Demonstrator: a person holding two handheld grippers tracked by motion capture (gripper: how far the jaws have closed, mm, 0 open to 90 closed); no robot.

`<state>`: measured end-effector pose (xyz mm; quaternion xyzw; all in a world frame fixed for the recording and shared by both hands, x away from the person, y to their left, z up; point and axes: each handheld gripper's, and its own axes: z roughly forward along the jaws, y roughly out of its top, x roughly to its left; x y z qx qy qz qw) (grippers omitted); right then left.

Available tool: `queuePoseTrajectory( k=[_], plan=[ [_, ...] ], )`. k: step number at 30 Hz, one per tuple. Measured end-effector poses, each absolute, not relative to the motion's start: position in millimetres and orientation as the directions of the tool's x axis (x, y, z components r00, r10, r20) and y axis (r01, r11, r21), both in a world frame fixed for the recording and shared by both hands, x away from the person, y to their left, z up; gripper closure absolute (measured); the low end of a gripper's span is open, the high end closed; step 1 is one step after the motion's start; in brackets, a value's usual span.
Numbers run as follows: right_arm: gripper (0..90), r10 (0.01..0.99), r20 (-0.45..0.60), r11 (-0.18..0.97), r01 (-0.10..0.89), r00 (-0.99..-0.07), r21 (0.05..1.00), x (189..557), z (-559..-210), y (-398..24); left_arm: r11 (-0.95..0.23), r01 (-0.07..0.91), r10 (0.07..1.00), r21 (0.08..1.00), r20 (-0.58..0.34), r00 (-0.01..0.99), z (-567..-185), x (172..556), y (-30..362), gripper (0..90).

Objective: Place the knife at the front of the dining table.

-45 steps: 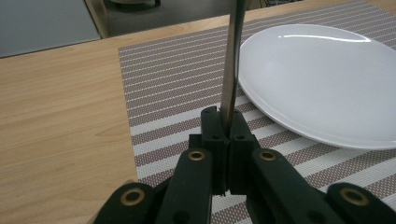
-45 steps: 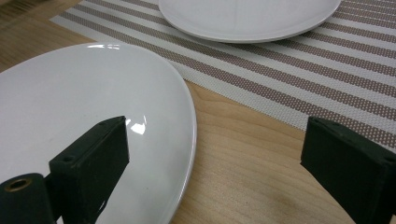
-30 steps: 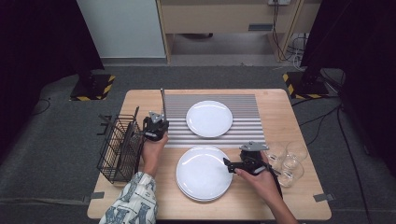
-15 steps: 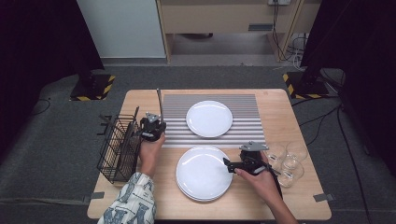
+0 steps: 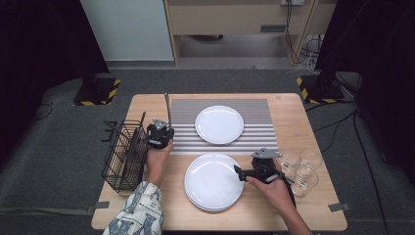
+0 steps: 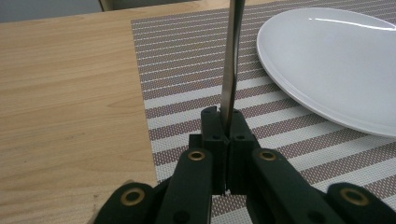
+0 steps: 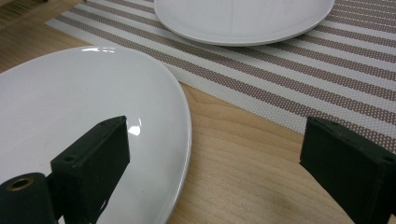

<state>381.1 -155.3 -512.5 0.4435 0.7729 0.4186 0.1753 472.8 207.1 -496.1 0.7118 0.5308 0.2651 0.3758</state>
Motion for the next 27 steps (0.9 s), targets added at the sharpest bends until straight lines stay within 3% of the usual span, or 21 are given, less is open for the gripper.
queuePoseTrajectory(
  k=[27],
  plan=[
    [8.4,0.831,0.102,0.259,0.543,-0.547,0.799,381.0,-513.0,-154.8,-0.156,0.558,0.957,0.815,-0.017,0.291,-496.3,473.9,207.1,88.4]
  ],
)
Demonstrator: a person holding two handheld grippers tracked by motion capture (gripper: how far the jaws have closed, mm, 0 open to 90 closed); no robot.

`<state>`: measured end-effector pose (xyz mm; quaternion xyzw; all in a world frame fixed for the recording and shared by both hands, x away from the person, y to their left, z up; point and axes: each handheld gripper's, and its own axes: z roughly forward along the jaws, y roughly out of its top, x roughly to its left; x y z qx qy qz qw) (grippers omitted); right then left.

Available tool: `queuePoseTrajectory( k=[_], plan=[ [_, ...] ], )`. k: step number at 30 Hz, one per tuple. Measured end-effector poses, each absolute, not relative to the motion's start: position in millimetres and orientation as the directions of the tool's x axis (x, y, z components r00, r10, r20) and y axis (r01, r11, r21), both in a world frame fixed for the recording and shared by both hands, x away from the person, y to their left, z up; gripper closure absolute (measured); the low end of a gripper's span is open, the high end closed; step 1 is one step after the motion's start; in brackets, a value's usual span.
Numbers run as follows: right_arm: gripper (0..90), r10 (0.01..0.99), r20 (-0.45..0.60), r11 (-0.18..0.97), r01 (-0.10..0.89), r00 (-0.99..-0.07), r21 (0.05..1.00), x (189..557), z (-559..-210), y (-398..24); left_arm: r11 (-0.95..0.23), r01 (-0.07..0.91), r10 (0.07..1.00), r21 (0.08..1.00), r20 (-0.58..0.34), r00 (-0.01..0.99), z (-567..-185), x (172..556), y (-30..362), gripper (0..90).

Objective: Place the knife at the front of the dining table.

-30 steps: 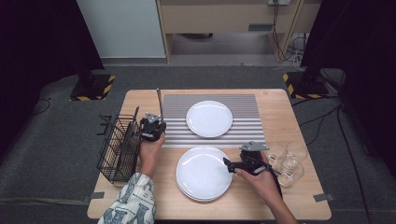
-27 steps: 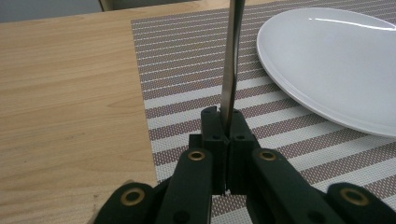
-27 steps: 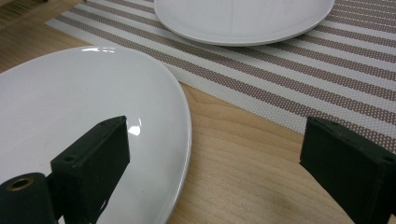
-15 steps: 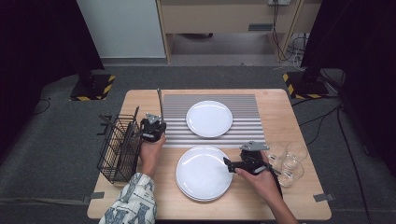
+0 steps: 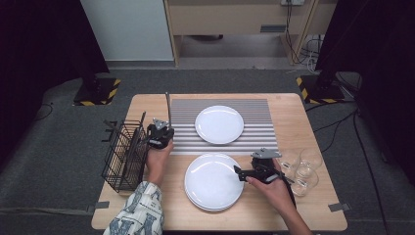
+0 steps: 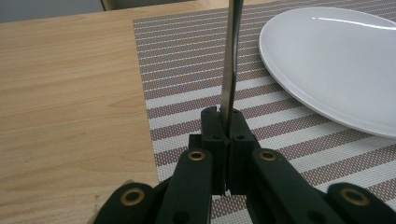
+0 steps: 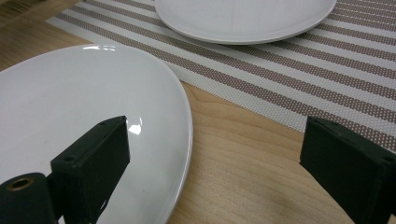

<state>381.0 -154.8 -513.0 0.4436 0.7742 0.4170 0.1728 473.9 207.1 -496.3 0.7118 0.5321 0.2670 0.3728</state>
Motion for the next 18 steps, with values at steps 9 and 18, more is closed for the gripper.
queuePoseTrajectory(
  k=[9,18],
  plan=[
    [8.4,0.831,0.105,0.257,0.544,-0.547,0.799,380.7,-513.0,-154.5,-0.160,0.570,0.957,0.806,-0.016,0.291,-500.6,477.3,206.6,88.4],
    [8.4,0.830,0.103,0.261,0.545,-0.549,0.797,381.5,-514.1,-155.2,-0.156,0.571,0.956,0.806,-0.022,0.293,-506.1,480.1,204.0,88.4]
  ],
)
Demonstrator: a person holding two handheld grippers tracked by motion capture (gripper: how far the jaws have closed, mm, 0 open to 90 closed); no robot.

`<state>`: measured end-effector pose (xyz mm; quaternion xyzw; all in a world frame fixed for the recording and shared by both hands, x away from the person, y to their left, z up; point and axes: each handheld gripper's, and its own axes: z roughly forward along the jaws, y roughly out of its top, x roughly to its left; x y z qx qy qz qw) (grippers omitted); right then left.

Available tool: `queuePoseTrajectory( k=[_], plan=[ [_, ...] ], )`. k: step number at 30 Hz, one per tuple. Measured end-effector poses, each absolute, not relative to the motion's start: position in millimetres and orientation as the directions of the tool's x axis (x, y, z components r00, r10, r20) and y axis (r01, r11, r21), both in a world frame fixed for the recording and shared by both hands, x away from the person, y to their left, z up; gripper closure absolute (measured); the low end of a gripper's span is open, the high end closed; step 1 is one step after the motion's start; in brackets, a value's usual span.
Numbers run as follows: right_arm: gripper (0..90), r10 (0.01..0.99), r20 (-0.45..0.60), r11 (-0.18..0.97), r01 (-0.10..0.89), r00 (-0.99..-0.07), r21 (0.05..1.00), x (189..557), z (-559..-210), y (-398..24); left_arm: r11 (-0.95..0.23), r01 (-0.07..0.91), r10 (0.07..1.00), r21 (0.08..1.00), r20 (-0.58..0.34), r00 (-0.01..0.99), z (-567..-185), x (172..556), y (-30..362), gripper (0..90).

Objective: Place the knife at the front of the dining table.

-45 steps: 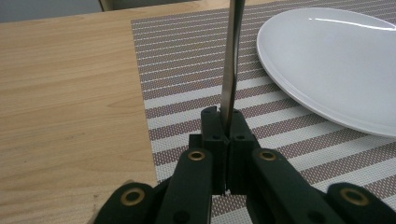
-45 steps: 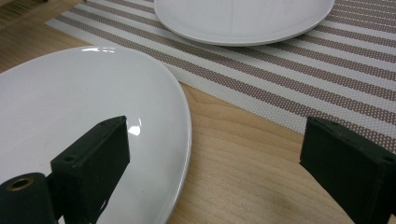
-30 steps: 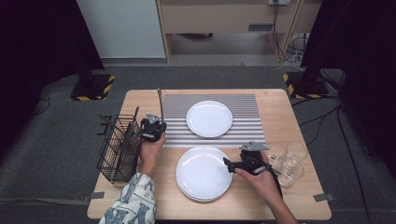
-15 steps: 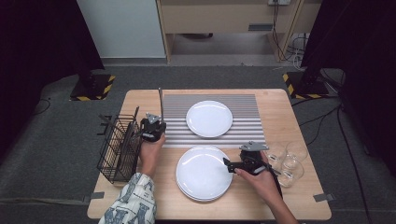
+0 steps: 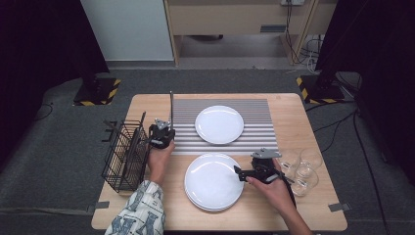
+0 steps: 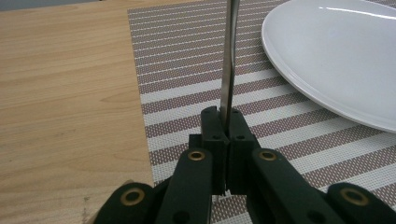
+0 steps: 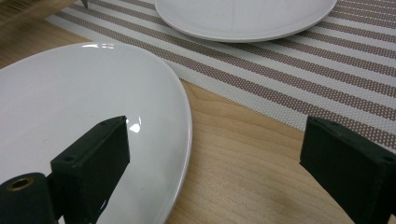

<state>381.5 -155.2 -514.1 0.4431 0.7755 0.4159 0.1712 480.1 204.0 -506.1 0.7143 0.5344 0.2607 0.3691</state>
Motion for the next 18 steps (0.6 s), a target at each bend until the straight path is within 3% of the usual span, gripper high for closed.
queuePoseTrajectory(
  k=[18],
  plan=[
    [8.4,0.829,0.097,0.269,0.546,-0.550,0.794,382.2,-515.9,-154.9,-0.142,0.558,0.958,0.818,-0.029,0.286,-510.3,484.5,202.7,88.4]
  ],
)
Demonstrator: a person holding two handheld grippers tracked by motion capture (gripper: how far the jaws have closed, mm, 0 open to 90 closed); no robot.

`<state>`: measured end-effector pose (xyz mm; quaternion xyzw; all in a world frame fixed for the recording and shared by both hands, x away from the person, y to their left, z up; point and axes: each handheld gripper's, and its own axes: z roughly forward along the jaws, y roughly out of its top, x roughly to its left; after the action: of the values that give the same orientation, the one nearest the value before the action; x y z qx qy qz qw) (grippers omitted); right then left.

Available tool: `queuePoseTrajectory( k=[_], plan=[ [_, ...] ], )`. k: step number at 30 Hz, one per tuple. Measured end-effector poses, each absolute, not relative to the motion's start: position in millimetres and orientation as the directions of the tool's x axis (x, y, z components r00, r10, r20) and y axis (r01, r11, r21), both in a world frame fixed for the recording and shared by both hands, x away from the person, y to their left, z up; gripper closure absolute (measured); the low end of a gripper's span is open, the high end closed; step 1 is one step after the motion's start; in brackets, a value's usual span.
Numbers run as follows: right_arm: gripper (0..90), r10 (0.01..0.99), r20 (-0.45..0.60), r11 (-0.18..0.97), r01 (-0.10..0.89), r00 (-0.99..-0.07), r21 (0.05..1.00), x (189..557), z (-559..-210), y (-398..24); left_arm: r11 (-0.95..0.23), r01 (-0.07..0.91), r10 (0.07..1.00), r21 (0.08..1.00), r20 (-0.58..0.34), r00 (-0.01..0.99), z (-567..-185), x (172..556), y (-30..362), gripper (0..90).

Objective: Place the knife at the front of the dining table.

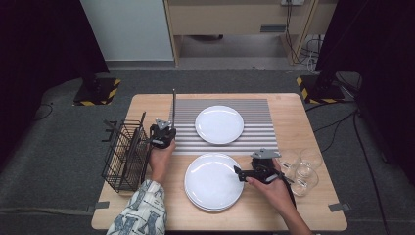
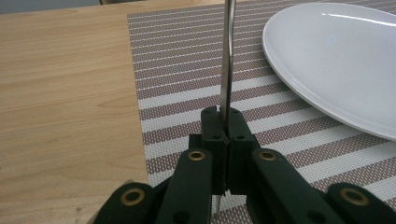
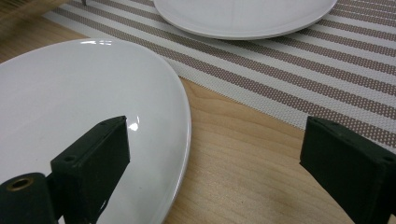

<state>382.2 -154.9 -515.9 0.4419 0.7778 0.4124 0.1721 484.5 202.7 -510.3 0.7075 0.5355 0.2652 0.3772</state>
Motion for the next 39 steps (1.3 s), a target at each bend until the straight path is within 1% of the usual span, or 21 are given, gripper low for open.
queuePoseTrajectory(
  k=[13,16,39],
  plan=[
    [8.4,0.828,0.094,0.270,0.540,-0.553,0.797,380.6,-514.5,-153.4,-0.145,0.554,0.956,0.820,-0.029,0.293,-507.0,484.9,199.8,88.4],
    [8.4,0.831,0.097,0.267,0.547,-0.547,0.793,382.0,-515.8,-154.1,-0.163,0.550,0.953,0.819,-0.013,0.302,-504.1,483.9,198.8,88.5],
    [8.4,0.830,0.096,0.261,0.534,-0.550,0.804,380.2,-511.2,-155.2,-0.180,0.572,0.953,0.800,-0.003,0.304,-506.2,479.4,199.6,88.5]
  ],
)
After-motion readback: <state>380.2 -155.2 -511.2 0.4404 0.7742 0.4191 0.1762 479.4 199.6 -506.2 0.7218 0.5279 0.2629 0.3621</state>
